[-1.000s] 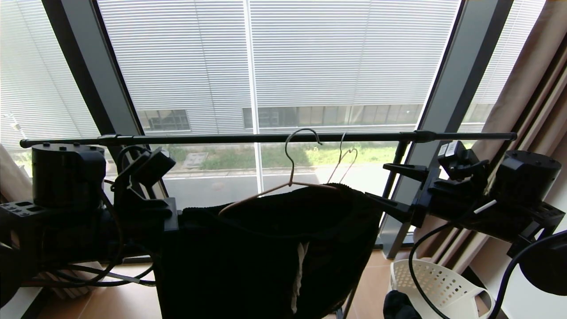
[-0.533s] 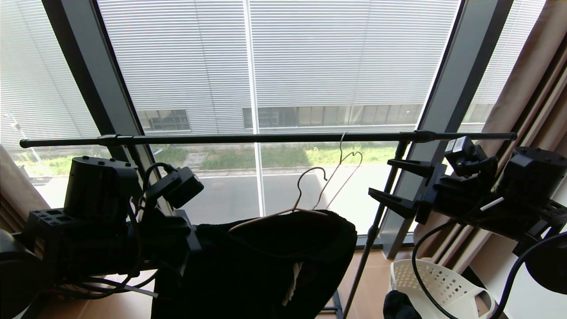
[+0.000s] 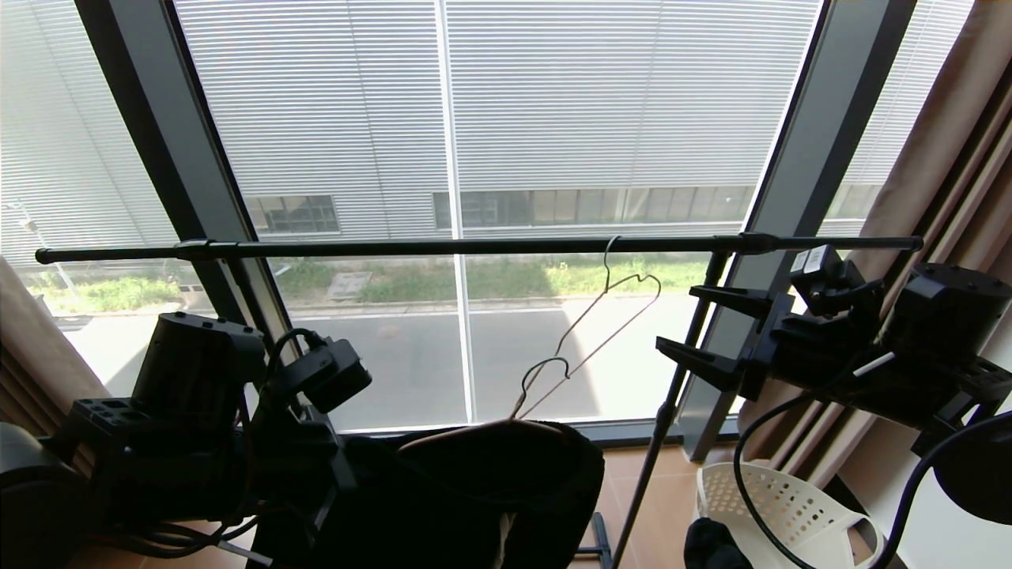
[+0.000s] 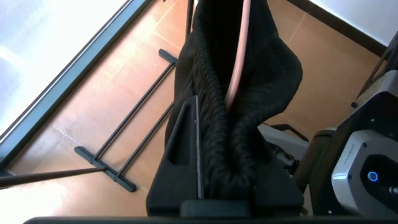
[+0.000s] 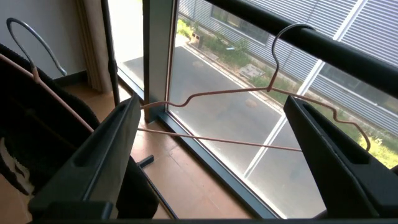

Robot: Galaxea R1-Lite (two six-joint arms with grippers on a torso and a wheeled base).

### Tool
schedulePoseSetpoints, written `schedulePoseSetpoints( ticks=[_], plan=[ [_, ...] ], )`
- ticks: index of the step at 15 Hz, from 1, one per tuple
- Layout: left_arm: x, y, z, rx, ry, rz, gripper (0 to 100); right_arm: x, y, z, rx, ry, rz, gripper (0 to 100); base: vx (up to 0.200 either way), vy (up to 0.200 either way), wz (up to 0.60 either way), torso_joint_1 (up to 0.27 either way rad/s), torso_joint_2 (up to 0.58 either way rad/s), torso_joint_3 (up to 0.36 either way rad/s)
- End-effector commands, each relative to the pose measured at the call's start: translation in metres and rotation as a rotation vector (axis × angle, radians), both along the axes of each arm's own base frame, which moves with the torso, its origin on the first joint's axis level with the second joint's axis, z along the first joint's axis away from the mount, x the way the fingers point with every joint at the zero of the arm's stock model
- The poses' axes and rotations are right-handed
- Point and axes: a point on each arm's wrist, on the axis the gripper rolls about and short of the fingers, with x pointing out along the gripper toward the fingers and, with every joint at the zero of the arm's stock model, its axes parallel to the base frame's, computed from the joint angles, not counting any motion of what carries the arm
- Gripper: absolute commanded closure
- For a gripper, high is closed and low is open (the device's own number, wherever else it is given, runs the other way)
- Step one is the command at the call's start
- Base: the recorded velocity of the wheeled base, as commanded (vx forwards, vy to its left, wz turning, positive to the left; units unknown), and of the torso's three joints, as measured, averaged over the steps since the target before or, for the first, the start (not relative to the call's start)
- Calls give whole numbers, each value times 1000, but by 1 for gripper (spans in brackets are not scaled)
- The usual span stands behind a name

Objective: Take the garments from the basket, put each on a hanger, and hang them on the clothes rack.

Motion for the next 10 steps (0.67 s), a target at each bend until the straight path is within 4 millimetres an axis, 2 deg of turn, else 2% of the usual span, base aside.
schedulePoseSetpoints(
  ticks=[1, 3, 10],
  plan=[
    [6, -2, -11, 39, 31, 24, 100, 1, 0, -1, -1, 3, 0, 0, 0, 0, 0, 0, 0, 0],
    [12, -2, -19, 105, 26, 61, 100, 0, 0, -1, -2, 3, 1, 0, 0, 0, 0, 0, 0, 0],
    [19, 3, -29, 178, 34, 130, 100, 2, 0, -4, -4, 12, 1, 0, 0, 0, 0, 0, 0, 0]
  ],
)
